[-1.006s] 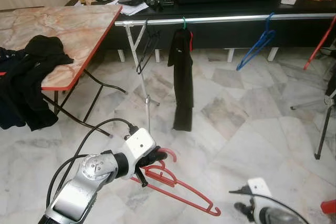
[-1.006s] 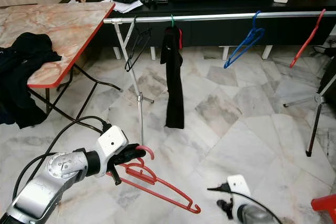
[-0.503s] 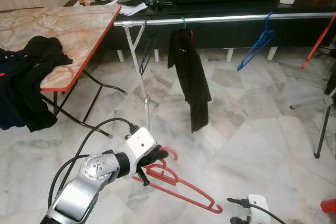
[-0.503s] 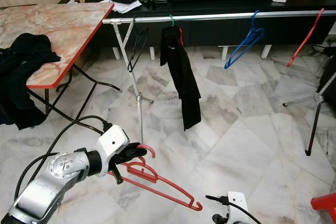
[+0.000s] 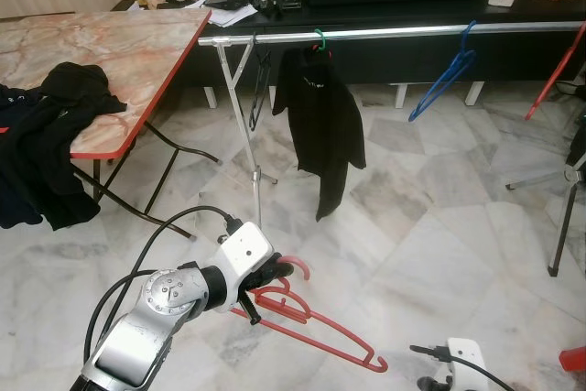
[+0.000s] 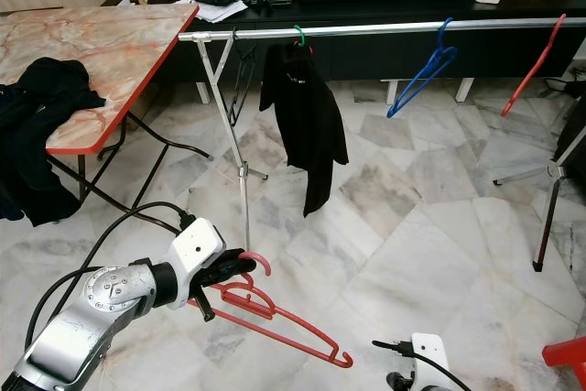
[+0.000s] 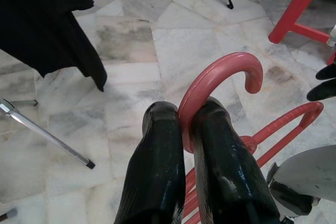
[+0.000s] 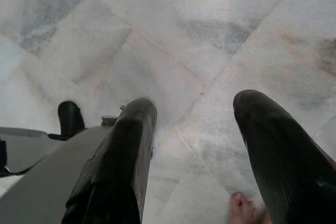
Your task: Hang hanger
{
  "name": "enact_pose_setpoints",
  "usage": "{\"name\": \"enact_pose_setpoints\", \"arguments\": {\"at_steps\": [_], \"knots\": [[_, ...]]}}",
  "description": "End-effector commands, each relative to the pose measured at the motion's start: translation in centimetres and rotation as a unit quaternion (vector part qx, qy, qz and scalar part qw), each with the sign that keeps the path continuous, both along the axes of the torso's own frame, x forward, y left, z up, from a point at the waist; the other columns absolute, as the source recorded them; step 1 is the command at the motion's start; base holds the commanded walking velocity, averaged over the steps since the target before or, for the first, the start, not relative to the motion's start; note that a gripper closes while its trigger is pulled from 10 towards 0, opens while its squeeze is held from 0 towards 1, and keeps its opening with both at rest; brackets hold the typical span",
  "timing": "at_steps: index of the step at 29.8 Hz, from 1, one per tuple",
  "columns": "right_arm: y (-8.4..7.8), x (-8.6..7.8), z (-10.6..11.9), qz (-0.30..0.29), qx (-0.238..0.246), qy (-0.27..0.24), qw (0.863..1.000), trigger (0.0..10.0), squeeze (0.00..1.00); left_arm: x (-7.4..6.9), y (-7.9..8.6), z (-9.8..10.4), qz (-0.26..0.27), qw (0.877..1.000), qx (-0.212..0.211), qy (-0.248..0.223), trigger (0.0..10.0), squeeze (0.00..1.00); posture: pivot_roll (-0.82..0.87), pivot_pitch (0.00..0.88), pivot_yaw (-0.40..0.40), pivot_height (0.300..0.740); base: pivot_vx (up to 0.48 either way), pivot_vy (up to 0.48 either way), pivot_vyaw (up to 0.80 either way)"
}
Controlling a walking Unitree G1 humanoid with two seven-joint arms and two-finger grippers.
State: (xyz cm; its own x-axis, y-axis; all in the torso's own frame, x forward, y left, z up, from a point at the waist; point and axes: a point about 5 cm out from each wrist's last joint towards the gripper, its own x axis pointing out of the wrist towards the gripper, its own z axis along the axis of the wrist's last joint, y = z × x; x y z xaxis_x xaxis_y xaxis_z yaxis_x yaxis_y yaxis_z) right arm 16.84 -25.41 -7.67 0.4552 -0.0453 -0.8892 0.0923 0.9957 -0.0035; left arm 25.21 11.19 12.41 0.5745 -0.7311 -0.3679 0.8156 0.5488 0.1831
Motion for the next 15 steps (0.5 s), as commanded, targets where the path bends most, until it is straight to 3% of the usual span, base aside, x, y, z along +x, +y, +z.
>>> {"name": "enact_pose_setpoints", "arguments": {"at_steps": [1,2,5,6,7,8,15], "knots": [[0.1,-0.6,-0.3,0.005,-0.001,0.009,1.0,10.0,1.0,0.1,0.2,0.5,0.003,1.0,0.003,-0.007,10.0,0.0,-0.07,0.052,0.044,0.74,0.0,0.0,0.0],[0.2,-0.6,-0.3,0.01,0.001,0.01,1.0,10.0,0.0,0.1,0.2,0.5,0.003,1.0,0.003,-0.007,10.0,0.0,-0.07,0.053,0.045,0.74,0.0,0.0,0.0],[0.7,-0.8,-0.5,0.025,0.003,0.013,1.0,10.0,0.0,0.1,0.2,0.5,0.002,1.0,0.003,-0.007,10.0,0.0,-0.07,0.053,0.045,0.74,0.0,0.0,0.0],[0.8,-0.8,-0.5,0.024,0.004,0.012,1.0,3.3,0.0,0.1,0.1,0.5,0.002,1.0,0.003,-0.007,10.0,0.0,-0.07,0.053,0.045,0.74,0.0,0.0,0.0],[0.8,-0.8,-0.6,0.023,0.004,0.011,1.0,3.3,0.0,0.1,0.1,0.5,0.002,1.0,0.002,-0.007,10.0,0.0,-0.07,0.053,0.045,0.74,0.0,0.0,0.0],[1.1,-0.8,-0.7,0.026,0.007,0.01,1.0,0.0,0.0,0.1,0.1,0.5,0.001,1.0,0.002,-0.007,10.0,0.0,-0.07,0.054,0.046,0.74,0.0,0.0,0.0],[1.7,-0.7,-0.8,0.043,0.004,0.011,0.999,0.0,0.0,0.1,0.1,0.5,0.001,1.0,0.002,-0.006,10.0,0.0,-0.07,0.054,0.045,0.74,0.0,0.0,0.0]]}}
